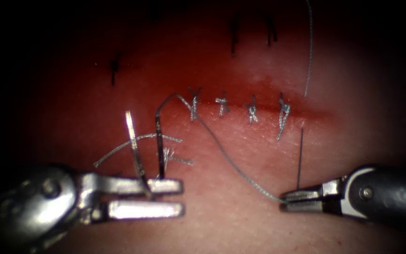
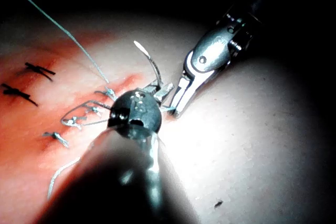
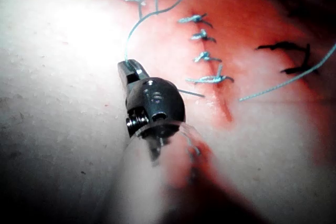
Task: Wound Closure
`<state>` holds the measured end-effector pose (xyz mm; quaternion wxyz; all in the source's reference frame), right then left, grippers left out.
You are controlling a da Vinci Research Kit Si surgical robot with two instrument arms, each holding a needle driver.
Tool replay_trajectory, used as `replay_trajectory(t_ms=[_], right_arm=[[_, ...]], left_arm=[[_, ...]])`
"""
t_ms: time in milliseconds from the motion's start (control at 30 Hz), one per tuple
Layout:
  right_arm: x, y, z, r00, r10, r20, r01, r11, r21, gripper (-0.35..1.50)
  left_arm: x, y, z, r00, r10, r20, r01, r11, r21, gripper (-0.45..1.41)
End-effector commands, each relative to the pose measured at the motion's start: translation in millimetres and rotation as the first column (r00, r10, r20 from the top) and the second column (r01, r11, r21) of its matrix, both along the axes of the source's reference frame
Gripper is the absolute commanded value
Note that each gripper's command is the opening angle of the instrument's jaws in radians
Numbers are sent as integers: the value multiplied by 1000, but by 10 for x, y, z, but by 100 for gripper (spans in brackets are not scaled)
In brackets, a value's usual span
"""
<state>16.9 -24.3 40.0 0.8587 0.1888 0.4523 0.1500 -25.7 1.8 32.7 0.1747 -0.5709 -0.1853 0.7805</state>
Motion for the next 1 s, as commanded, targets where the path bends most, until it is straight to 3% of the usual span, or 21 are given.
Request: replay_trajectory(t_ms=[33, 367, 433, 467, 500, 567, 800, 1000], right_arm=[[14, -5, -3, 1000, 4, -5, -4, 999, 39, -35], [23, -6, -16, 995, 55, -83, -47, 994, 97, -35], [22, 4, -13, 992, 45, -116, -44, 999, 11, 39], [22, 4, -13, 992, 45, -116, -44, 999, 11, 39], [21, 11, -11, 991, 64, -120, -68, 997, -33, 84], [15, 32, -4, 989, 42, -142, -66, 984, -168, 133], [-12, 60, 22, 995, 63, -80, -83, 953, -290, 130], [-16, 75, 52, 995, 97, -31, -102, 938, -331, 125]], left_arm=[[-5, 4, 5, 1000, -5, -7, 5, 1000, -3, -18], [7, 10, 9, 999, -17, -37, 16, 1000, -17, -22], [11, 12, 9, 999, -18, -43, 17, 1000, -20, -22], [11, 12, 9, 999, -18, -43, 17, 1000, -20, -22], [13, 13, 9, 999, -19, -48, 18, 1000, -26, -23], [21, 18, 10, 996, -32, -80, 28, 999, -43, -23], [34, 26, 18, 987, -72, -145, 63, 996, -68, -23], [33, 28, 25, 982, -88, -170, 77, 995, -71, -23]])
